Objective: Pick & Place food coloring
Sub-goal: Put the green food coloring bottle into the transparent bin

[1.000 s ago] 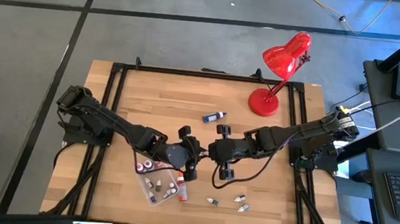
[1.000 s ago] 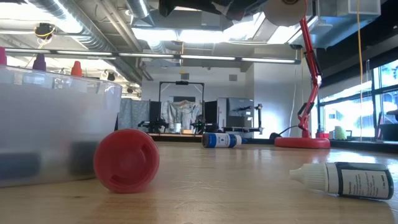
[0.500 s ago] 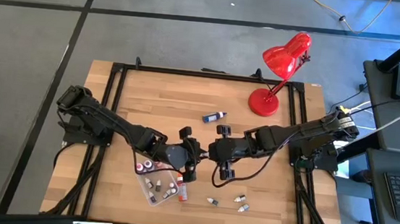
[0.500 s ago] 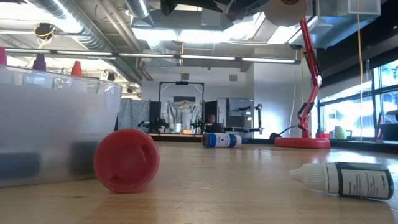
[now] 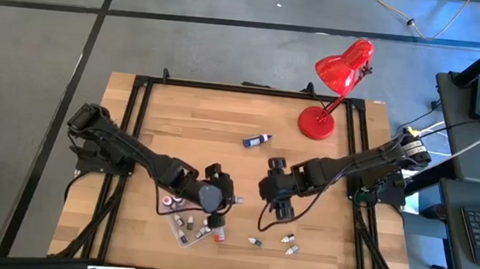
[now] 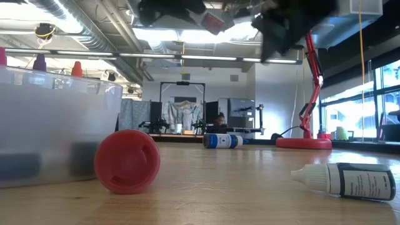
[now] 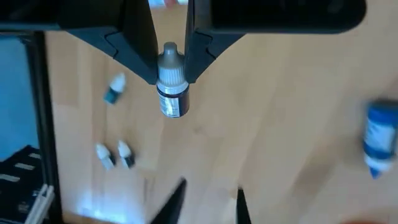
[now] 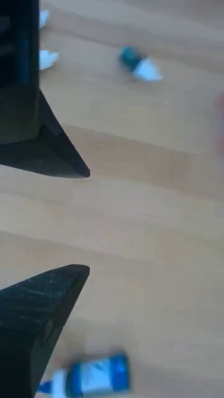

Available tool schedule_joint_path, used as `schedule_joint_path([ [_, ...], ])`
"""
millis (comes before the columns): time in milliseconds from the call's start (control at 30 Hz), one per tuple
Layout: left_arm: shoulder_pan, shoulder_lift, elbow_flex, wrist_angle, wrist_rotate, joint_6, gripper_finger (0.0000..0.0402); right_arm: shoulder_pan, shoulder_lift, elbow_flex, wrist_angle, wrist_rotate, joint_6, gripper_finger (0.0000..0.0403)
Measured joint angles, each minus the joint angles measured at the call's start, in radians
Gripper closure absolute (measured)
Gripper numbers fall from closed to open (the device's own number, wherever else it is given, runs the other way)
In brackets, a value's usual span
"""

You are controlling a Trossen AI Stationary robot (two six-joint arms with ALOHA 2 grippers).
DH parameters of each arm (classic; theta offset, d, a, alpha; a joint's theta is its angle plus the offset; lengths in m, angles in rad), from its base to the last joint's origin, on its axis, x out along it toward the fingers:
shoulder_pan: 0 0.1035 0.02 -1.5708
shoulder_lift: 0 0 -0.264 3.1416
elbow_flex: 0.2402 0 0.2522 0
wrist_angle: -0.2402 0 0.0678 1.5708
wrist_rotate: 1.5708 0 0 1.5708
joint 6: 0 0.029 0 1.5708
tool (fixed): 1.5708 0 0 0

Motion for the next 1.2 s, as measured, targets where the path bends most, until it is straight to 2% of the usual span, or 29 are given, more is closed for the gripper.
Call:
schedule_joint_path([
  [133, -0.05, 0.0, 0.0, -0.059, 0.022, -0.106, 0.0347, 0.036, 0.0, -0.081, 0.045, 0.027, 0.024, 0.0161],
  [433, -0.172, 0.015, 0.0, -0.231, 0.152, -0.385, 0.0347, 0.084, 0.0, -0.189, 0.082, 0.031, 0.085, 0.016],
  [633, -0.227, 0.032, -0.003, -0.356, 0.233, -0.553, 0.0347, 0.125, 0.0, -0.26, 0.171, -0.062, 0.071, 0.016],
  [733, -0.232, 0.051, -0.008, -0.347, 0.263, -0.618, 0.0347, 0.141, 0.0, -0.301, 0.245, -0.106, 0.056, 0.0163],
  [1000, -0.204, 0.136, -0.009, -0.347, 0.364, -0.686, 0.0343, 0.149, 0.0, -0.363, 0.361, -0.142, 0.085, 0.0182],
  [1100, -0.193, 0.161, -0.009, -0.346, 0.401, -0.691, 0.0337, 0.15, 0.0, -0.387, 0.369, -0.188, 0.067, 0.0184],
  [1200, -0.186, 0.179, -0.009, -0.349, 0.396, -0.711, 0.0333, 0.152, 0.0, -0.417, 0.383, -0.243, 0.051, 0.0184],
])
